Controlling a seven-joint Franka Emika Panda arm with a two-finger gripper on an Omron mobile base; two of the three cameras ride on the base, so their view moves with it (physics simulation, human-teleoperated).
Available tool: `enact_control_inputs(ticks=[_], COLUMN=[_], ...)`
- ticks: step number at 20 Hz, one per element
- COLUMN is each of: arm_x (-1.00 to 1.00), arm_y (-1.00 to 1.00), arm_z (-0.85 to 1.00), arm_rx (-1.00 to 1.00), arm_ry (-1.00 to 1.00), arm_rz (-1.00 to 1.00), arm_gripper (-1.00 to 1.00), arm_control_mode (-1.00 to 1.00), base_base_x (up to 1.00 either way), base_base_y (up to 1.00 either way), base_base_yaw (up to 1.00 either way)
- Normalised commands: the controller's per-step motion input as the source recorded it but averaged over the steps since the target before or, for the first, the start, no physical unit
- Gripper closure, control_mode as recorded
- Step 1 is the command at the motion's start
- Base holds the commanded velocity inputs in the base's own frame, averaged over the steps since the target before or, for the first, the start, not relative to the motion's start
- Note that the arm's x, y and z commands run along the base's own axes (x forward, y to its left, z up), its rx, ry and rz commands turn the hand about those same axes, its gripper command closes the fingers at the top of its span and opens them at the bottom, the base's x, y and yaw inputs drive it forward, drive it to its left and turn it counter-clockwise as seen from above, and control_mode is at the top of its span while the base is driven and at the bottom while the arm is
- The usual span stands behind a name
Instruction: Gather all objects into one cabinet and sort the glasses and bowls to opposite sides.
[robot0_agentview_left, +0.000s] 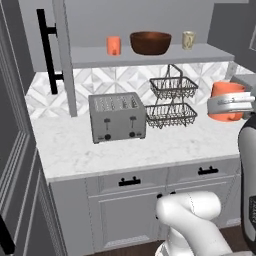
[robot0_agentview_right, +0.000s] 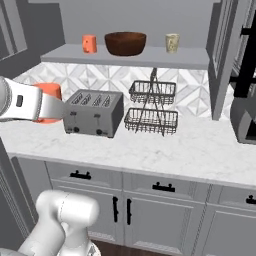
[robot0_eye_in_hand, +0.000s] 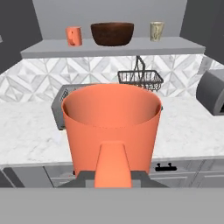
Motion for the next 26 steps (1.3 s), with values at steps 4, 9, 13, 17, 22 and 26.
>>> enact_control_inputs(ticks=[4, 9, 13, 17, 22, 26], arm_x=[0.0, 0.0, 0.0, 0.0, 0.0, 0.26], arm_y=[0.0, 0.0, 0.0, 0.0, 0.0, 0.29], arm_z=[0.0, 0.0, 0.0, 0.0, 0.0, 0.01], arm_rx=[0.0, 0.0, 0.0, 0.0, 0.0, 0.0], arm_ry=[0.0, 0.0, 0.0, 0.0, 0.0, 0.0], arm_rz=[0.0, 0.0, 0.0, 0.0, 0.0, 0.03], arm_gripper=[1.0, 1.0, 1.0, 1.0, 1.0, 1.0], arm_control_mode=[1.0, 1.0, 1.0, 1.0, 1.0, -1.0], base_base_x=[0.61, 0.5, 0.51, 0.58, 0.52, 0.0], base_base_y=[0.0, -0.09, -0.01, 0.0, 0.01, 0.0], base_base_yaw=[0.0, 0.0, 0.0, 0.0, 0.0, 0.0])
